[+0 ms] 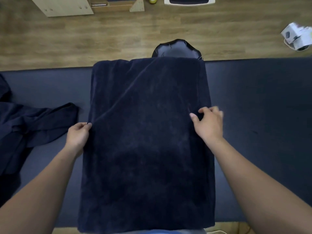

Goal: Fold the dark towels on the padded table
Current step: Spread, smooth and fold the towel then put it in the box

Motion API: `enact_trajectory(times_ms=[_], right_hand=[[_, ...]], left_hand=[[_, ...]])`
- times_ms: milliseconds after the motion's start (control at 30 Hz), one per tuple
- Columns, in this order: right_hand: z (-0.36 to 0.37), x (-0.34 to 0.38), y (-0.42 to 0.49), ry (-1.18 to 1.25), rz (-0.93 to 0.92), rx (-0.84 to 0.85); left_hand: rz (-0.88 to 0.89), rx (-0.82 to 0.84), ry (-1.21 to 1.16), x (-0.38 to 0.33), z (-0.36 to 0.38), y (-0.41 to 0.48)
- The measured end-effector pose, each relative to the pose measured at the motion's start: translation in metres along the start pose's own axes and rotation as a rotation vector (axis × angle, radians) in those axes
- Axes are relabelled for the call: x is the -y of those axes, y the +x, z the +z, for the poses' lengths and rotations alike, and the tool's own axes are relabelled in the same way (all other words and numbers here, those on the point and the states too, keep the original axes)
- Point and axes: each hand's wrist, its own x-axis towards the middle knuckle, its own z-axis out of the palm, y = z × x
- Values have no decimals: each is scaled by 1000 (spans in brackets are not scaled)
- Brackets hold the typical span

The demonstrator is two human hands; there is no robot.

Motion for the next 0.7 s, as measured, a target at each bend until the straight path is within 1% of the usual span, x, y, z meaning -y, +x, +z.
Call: enact_trajectory(times_ms=[67,133,167,233,267,300,333,367,400,433,533,600,700], right_hand=[[0,14,4,238,141,138],[0,22,5,394,264,280],[0,25,5,451,275,337],[-2,27,6,594,236,382],[-4,29,6,721,238,403],[-8,30,5,900,291,464],[-11,31,5,1086,384,570],[-15,30,4,1216,486,682],[-17,29,5,1274,564,764],[-17,24,9,1298,624,797],[-19,19,18,1357,760,757],[-20,21,20,1375,739,747],[-28,24,25,1300,592,760]], left_hand=[[27,-10,2,-1,-1,-3],[61,-15,-12,1,-2,-4],[69,-22,-43,2,-2,-4],[62,-38,-169,-1,-4,-5],[51,-46,-239,-3,-6,-5],[34,-46,-291,-6,-7,-5],[14,-37,-323,-8,-8,-5],[-12,-21,-341,-10,-7,-3],[-41,6,-356,-12,-7,-2],[-69,38,-358,-14,-7,0],[-93,106,-327,-22,-7,4],[-64,120,-271,-25,-4,6],[-45,87,-243,-28,-3,5]])
